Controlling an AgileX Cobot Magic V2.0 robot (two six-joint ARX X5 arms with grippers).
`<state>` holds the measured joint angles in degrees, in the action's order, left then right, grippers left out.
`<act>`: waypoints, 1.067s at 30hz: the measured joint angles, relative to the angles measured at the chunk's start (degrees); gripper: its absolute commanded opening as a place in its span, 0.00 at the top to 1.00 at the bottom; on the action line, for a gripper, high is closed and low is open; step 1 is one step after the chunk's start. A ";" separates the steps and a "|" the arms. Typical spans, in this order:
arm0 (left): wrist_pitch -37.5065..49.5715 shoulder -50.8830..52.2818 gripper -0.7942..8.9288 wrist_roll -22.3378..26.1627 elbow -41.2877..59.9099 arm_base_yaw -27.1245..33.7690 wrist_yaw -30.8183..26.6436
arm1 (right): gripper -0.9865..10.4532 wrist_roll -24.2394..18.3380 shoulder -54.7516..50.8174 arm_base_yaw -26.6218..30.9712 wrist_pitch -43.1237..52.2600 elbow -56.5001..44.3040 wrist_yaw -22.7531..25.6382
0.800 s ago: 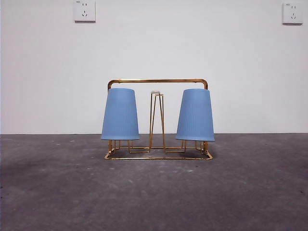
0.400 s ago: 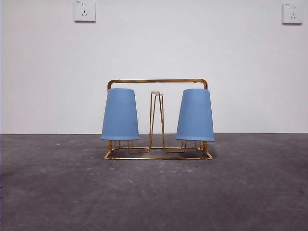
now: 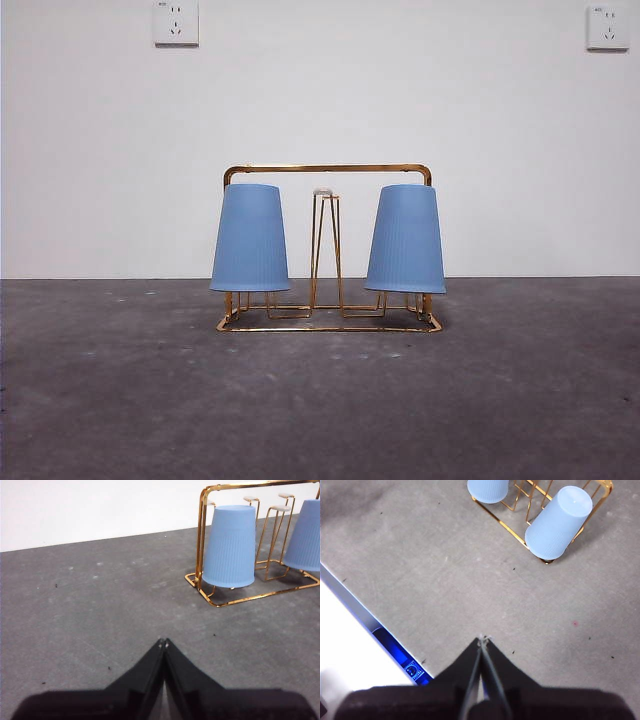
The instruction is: Pick up cup 1,put cup 1 in the cup rack,pick up cup 2,put cup 2 in the cup rack
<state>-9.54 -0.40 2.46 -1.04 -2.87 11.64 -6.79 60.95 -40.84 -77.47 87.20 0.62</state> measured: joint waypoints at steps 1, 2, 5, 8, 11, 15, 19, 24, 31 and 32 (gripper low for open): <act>0.24 0.07 0.92 -0.81 0.00 0.00 0.04 | 0.91 0.00 -0.02 0.00 0.00 0.00 0.02; 0.33 0.04 0.92 -1.51 0.00 0.00 0.15 | 0.91 0.00 -0.02 0.00 0.00 0.00 0.04; 0.33 0.02 0.92 -2.54 0.00 0.04 0.15 | 0.91 0.00 0.00 0.00 0.00 0.00 0.22; 0.31 -0.13 0.92 -2.99 0.00 0.04 0.15 | 0.91 0.00 -0.02 0.00 0.00 0.00 0.26; 0.31 -0.24 0.92 -3.15 0.00 0.09 0.15 | 0.91 0.00 -0.02 0.00 0.00 0.00 0.26; 0.31 -0.42 0.92 -3.15 0.00 0.09 0.13 | 0.91 0.00 -0.02 0.00 0.00 0.00 0.28; 0.31 -0.50 0.92 -3.15 0.00 0.09 0.15 | 0.91 0.00 0.00 0.00 0.00 0.00 0.28; 0.31 -0.50 0.92 -3.15 0.00 0.09 0.13 | 0.91 0.00 0.00 0.09 0.00 0.00 0.50; 0.31 -0.50 0.92 -3.15 0.00 0.09 0.15 | 0.91 -1.53 -7.02 10.64 9.94 -0.35 -2.78; 0.31 -0.50 0.92 -3.15 0.00 0.09 0.15 | 0.91 -1.18 -8.94 13.31 13.27 -0.66 -5.20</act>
<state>-9.23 -0.91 -0.69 -1.04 -2.79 11.79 -7.97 52.01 -27.53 -64.20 86.54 -4.58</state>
